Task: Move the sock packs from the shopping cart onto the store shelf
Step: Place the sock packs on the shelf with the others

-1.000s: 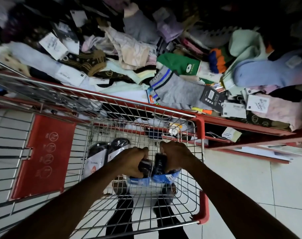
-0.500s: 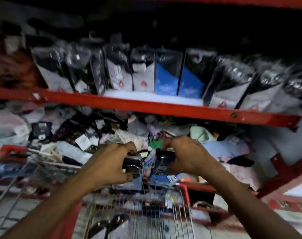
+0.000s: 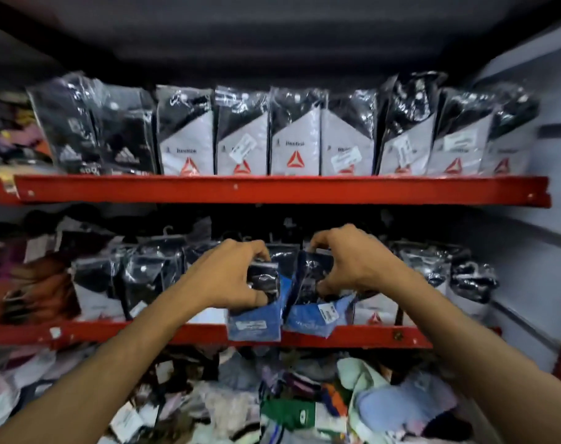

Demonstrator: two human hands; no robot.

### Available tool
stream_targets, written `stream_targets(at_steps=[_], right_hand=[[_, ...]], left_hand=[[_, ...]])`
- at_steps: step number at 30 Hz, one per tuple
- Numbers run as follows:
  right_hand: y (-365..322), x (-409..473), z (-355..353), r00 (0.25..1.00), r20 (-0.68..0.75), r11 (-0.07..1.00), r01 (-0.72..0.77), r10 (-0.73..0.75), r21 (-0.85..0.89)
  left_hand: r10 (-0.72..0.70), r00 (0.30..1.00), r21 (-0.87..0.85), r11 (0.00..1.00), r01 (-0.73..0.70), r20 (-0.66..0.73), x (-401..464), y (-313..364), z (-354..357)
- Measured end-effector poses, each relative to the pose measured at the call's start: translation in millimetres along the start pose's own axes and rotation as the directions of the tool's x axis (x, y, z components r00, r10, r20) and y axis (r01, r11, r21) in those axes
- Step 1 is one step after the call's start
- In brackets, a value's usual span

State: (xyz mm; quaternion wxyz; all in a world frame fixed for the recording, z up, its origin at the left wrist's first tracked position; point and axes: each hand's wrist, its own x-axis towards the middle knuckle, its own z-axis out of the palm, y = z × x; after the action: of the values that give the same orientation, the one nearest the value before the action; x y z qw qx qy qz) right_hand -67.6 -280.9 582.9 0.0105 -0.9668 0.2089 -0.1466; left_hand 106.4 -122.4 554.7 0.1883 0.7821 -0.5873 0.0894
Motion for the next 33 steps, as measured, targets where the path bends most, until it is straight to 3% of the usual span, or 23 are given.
stream_targets(at_steps=[10, 16, 21, 33], right_hand=[[26.9, 73.9, 21.1, 0.99, 0.136, 0.988, -0.014, 0.035, -0.155], [42.3, 92.2, 42.5, 0.968, 0.241, 0.988, -0.037, 0.072, -0.148], [51.9, 94.9, 45.4, 0.972, 0.227, 0.981, -0.022, 0.067, -0.192], [52.5, 67.4, 60.4, 0.998, 0.052, 0.941, 0.034, -0.018, -0.337]], left_hand=[[0.014, 0.999, 0.029, 0.999, -0.015, 0.039, 79.9, -9.2, 38.5], [-0.012, 0.997, 0.016, 1.0, 0.011, 0.076, 98.5, -20.2, 69.5], [0.011, 0.998, -0.001, 1.0, -0.011, 0.067, 106.3, -20.4, 80.0], [0.022, 0.993, 0.284, 0.957, -0.053, 0.113, 91.2, -14.6, 80.2]])
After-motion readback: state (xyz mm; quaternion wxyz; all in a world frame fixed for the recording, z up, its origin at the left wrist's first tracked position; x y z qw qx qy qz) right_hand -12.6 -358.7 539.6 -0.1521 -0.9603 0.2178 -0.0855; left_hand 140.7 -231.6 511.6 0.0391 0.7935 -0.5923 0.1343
